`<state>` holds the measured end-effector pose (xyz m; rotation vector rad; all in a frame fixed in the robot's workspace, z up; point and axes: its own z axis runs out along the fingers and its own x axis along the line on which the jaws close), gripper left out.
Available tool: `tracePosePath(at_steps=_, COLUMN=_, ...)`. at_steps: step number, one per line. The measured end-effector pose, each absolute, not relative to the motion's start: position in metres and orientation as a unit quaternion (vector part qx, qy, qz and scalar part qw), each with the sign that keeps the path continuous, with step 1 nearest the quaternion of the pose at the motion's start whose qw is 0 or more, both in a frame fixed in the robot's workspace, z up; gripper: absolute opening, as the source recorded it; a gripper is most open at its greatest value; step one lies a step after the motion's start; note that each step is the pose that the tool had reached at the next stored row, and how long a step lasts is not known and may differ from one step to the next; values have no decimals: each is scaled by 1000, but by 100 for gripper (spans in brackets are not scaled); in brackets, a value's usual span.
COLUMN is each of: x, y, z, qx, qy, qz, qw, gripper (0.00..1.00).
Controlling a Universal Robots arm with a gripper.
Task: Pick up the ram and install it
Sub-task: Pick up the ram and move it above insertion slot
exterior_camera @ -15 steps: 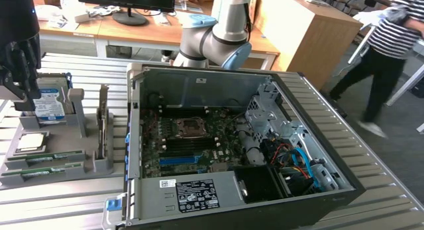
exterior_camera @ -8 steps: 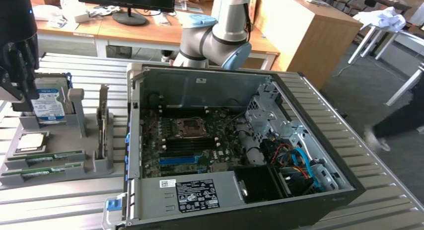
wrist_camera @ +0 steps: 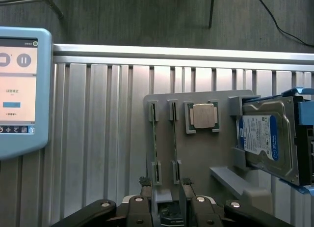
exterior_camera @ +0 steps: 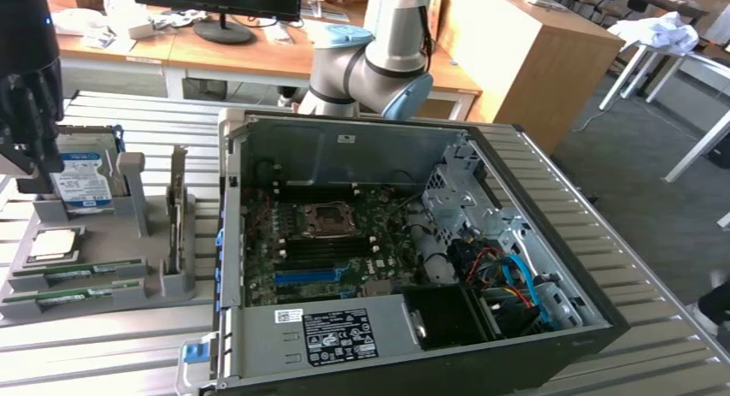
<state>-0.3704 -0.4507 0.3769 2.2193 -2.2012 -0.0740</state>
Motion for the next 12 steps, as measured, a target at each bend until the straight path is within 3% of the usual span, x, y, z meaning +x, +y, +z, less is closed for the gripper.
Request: tracePosePath(at_steps=12, x=-375, y=-453, z=375, qx=710, qy=-704, qz=-24, qw=7, gripper=36)
